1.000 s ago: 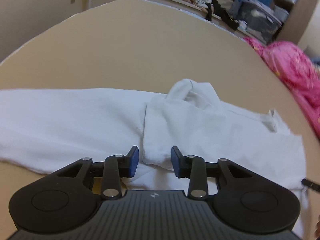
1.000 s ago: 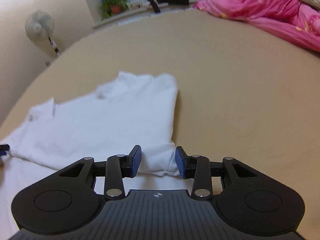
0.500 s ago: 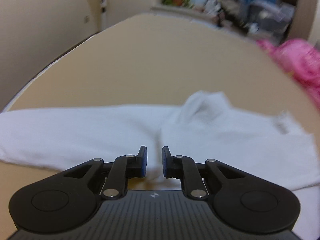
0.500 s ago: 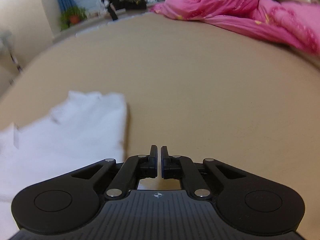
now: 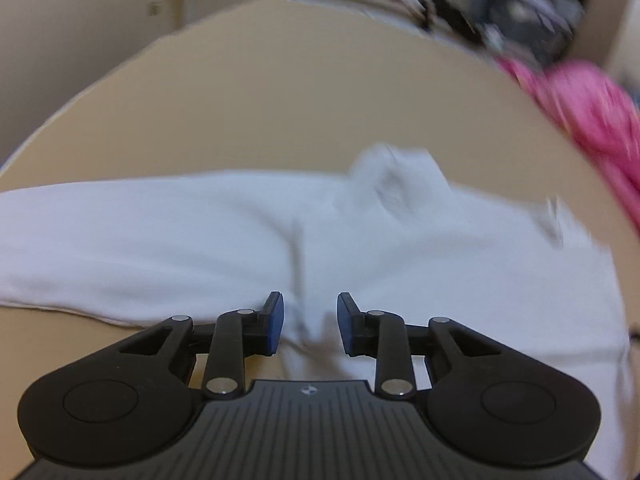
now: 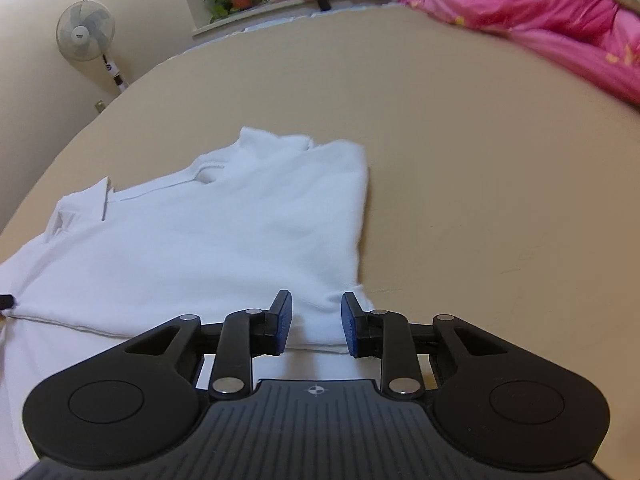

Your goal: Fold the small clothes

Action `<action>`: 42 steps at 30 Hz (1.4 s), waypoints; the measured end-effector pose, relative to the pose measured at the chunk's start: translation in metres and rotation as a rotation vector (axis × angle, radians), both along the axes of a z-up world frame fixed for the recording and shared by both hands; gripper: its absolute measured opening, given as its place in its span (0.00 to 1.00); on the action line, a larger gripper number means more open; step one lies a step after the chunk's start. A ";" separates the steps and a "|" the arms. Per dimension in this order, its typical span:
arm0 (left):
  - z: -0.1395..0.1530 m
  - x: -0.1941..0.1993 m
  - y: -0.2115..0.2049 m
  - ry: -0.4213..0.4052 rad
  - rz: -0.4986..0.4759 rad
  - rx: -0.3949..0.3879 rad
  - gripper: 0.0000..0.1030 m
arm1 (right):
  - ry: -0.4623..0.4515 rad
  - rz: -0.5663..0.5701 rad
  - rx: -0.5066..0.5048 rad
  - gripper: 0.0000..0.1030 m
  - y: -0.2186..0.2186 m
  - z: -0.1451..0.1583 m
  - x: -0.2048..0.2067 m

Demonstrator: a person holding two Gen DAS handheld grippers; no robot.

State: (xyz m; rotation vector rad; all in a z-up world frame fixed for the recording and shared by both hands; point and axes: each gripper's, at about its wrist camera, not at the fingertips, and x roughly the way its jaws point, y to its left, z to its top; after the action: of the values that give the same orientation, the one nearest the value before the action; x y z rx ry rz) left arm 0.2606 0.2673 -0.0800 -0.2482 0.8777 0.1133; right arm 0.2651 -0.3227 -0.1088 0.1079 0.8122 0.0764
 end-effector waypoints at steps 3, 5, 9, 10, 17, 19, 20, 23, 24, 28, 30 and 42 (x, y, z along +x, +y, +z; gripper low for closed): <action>0.015 -0.012 0.033 -0.039 0.110 -0.062 0.32 | -0.091 0.022 0.000 0.30 0.000 0.023 -0.019; 0.021 -0.021 0.056 -0.045 0.182 -0.094 0.32 | -0.156 0.026 -0.003 0.33 -0.005 0.049 -0.035; 0.032 -0.045 0.098 -0.065 0.282 -0.139 0.32 | -0.250 0.027 0.037 0.38 -0.010 0.089 -0.072; 0.035 -0.053 0.107 -0.067 0.301 -0.139 0.32 | -0.265 0.028 0.038 0.39 -0.010 0.095 -0.078; 0.043 -0.097 0.181 -0.054 0.424 -0.114 0.36 | -0.171 -0.054 0.033 0.43 -0.016 0.079 -0.100; 0.042 -0.109 0.212 -0.045 0.493 -0.141 0.48 | -0.204 -0.058 0.020 0.43 -0.012 0.080 -0.098; 0.040 -0.116 0.229 -0.048 0.531 -0.164 0.50 | -0.208 -0.055 0.013 0.43 -0.010 0.079 -0.095; 0.031 -0.125 0.277 -0.039 0.633 -0.246 0.50 | -0.152 -0.055 0.007 0.43 -0.004 0.064 -0.077; 0.027 -0.131 0.291 -0.041 0.660 -0.277 0.50 | -0.136 -0.047 0.010 0.43 -0.002 0.059 -0.071; 0.020 -0.146 0.334 -0.087 0.722 -0.399 0.50 | -0.094 0.017 -0.026 0.43 0.018 0.043 -0.053; 0.017 -0.152 0.350 -0.108 0.740 -0.444 0.50 | -0.092 0.046 -0.078 0.43 0.031 0.036 -0.046; -0.014 -0.125 0.374 -0.078 0.799 -0.410 0.26 | -0.061 0.103 -0.132 0.43 0.043 0.020 -0.033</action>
State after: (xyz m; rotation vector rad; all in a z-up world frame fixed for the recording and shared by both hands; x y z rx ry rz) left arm 0.1355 0.6415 -0.0935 -0.9756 0.6751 0.6640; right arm 0.2318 -0.2796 -0.0886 -0.0610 0.7596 0.1222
